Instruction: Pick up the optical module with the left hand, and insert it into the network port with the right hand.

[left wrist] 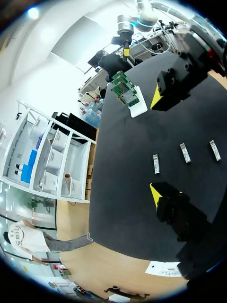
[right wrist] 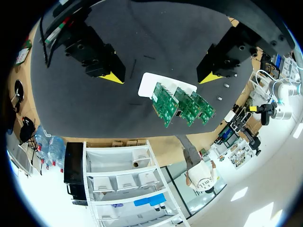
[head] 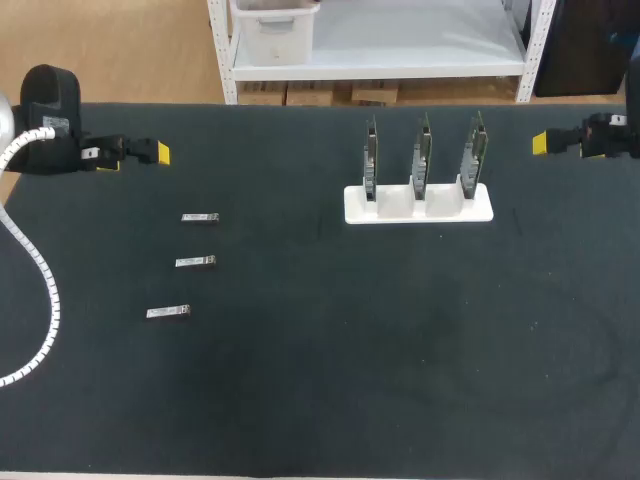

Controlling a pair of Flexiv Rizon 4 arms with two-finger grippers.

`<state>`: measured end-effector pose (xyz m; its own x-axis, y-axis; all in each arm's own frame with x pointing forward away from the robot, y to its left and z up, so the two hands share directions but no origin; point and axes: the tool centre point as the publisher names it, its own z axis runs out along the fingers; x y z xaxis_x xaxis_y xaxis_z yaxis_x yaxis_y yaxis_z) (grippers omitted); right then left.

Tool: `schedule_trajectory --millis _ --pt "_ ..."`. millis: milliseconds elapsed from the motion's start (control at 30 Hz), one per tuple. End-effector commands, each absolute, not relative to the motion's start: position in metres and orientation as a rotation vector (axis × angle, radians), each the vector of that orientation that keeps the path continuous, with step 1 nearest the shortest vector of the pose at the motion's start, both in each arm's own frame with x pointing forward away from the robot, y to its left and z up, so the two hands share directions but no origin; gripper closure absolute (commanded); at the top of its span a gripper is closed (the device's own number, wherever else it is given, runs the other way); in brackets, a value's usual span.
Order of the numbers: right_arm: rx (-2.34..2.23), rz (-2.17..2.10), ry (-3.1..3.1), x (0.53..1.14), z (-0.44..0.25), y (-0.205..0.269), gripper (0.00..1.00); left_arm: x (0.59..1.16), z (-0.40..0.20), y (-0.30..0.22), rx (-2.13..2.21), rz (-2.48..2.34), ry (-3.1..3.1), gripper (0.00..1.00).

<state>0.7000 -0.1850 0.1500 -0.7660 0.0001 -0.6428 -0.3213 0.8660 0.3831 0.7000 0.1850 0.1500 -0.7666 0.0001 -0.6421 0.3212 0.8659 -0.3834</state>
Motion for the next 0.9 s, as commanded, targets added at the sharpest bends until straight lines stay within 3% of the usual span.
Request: schedule_trajectory --millis 33,600,900 --pt "-0.231 0.636 2.374 0.7 0.15 -0.185 0.0 0.7 0.15 0.185 0.228 -0.631 2.376 0.0" --pt "-0.231 0.636 2.374 0.7 0.15 -0.185 0.0 0.706 0.151 0.187 0.264 -0.636 2.362 0.0" --pt "-0.231 0.636 2.374 0.7 0.15 -0.185 0.0 0.725 0.149 0.189 0.577 -0.554 2.354 0.0"
